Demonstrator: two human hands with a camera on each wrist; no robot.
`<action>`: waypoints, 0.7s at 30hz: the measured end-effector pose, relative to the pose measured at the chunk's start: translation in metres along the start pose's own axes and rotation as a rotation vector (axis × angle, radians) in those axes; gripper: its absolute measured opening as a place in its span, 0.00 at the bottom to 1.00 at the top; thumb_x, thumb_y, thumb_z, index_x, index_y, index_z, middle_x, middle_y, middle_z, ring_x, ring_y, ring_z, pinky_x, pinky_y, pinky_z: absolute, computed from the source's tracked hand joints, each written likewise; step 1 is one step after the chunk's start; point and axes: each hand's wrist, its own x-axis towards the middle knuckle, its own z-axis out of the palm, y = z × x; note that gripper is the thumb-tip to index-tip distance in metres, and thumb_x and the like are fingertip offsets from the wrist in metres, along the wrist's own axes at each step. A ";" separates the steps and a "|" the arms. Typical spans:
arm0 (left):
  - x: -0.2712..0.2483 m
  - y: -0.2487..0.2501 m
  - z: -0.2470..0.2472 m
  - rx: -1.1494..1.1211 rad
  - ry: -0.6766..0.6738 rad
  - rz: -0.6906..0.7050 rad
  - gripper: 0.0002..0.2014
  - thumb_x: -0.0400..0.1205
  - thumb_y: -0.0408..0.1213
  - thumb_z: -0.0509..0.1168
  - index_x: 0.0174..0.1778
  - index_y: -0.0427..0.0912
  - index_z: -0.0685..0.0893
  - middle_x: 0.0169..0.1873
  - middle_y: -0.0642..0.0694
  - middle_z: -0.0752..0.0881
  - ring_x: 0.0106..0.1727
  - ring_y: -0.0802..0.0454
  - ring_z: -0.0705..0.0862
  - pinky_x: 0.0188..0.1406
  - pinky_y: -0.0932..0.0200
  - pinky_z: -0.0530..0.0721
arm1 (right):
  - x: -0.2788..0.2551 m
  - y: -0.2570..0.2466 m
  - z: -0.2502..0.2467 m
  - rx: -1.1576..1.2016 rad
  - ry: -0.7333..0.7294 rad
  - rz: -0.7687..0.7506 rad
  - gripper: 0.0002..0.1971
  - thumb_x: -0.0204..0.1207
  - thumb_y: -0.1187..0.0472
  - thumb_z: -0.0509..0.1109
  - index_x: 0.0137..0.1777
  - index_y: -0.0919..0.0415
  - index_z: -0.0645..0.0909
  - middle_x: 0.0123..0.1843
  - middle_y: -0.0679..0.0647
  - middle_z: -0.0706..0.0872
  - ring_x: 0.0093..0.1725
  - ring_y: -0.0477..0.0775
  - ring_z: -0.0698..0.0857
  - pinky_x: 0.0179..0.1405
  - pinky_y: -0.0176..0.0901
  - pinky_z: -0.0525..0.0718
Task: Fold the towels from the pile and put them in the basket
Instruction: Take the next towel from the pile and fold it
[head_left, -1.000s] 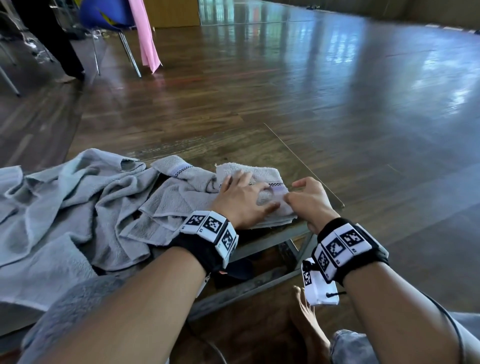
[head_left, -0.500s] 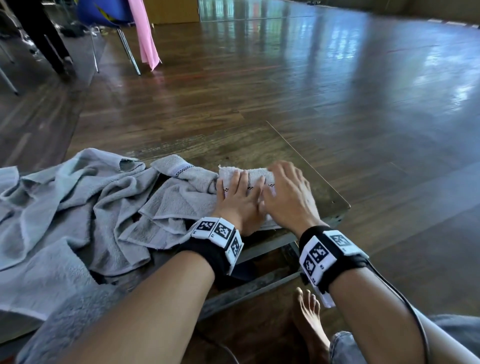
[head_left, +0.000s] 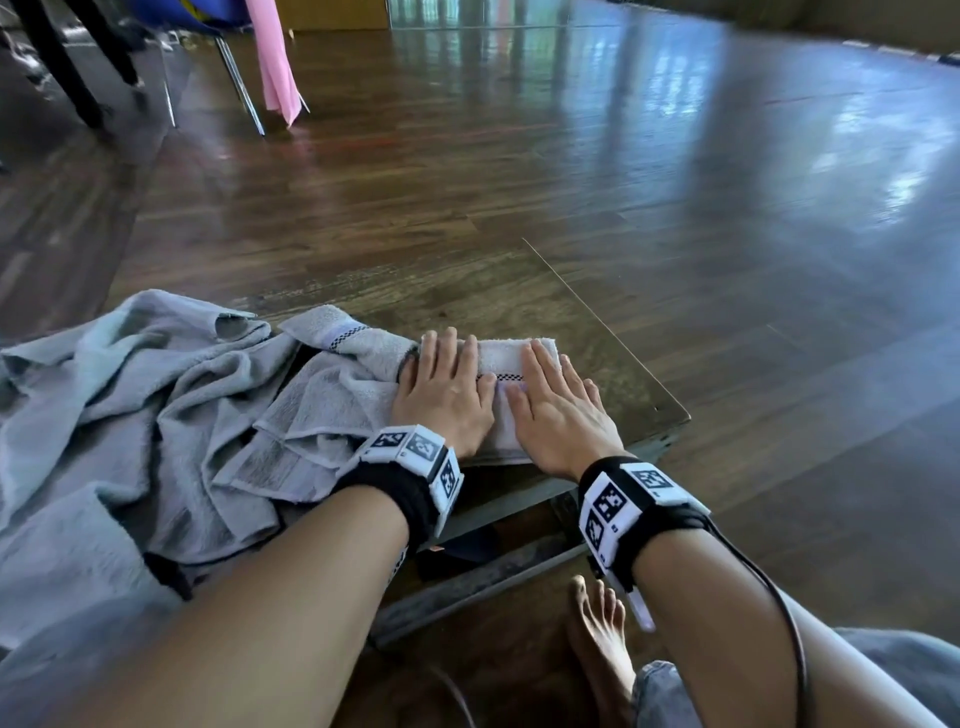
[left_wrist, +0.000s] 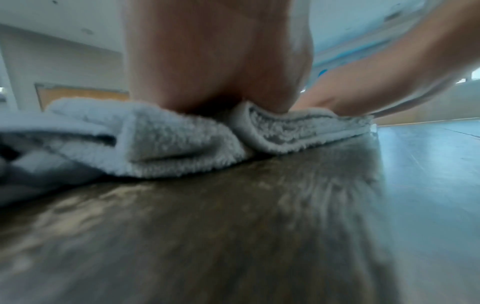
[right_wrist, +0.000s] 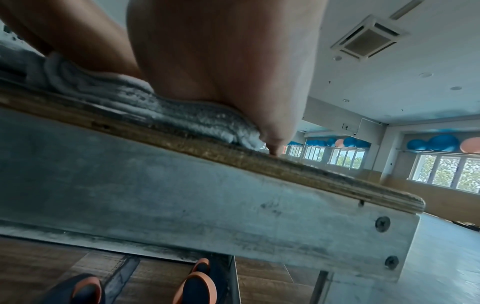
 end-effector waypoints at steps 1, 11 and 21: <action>-0.003 0.000 0.002 0.023 0.023 0.014 0.31 0.89 0.55 0.38 0.88 0.48 0.45 0.88 0.48 0.41 0.88 0.48 0.37 0.86 0.46 0.38 | 0.001 0.000 0.001 -0.001 0.005 0.009 0.32 0.89 0.40 0.41 0.90 0.47 0.41 0.91 0.41 0.41 0.90 0.50 0.41 0.88 0.55 0.42; -0.018 -0.004 -0.006 0.099 -0.060 0.003 0.35 0.90 0.56 0.36 0.87 0.38 0.37 0.87 0.42 0.35 0.87 0.49 0.34 0.86 0.49 0.34 | 0.013 -0.004 0.000 -0.001 -0.018 0.110 0.34 0.87 0.38 0.42 0.90 0.47 0.40 0.91 0.39 0.39 0.90 0.49 0.40 0.88 0.58 0.40; -0.014 -0.014 -0.005 -0.091 -0.084 -0.111 0.34 0.89 0.55 0.39 0.87 0.42 0.36 0.87 0.45 0.36 0.88 0.49 0.38 0.84 0.50 0.32 | 0.010 -0.004 0.001 0.003 -0.013 0.128 0.35 0.87 0.36 0.41 0.90 0.48 0.38 0.91 0.39 0.38 0.90 0.49 0.39 0.88 0.59 0.39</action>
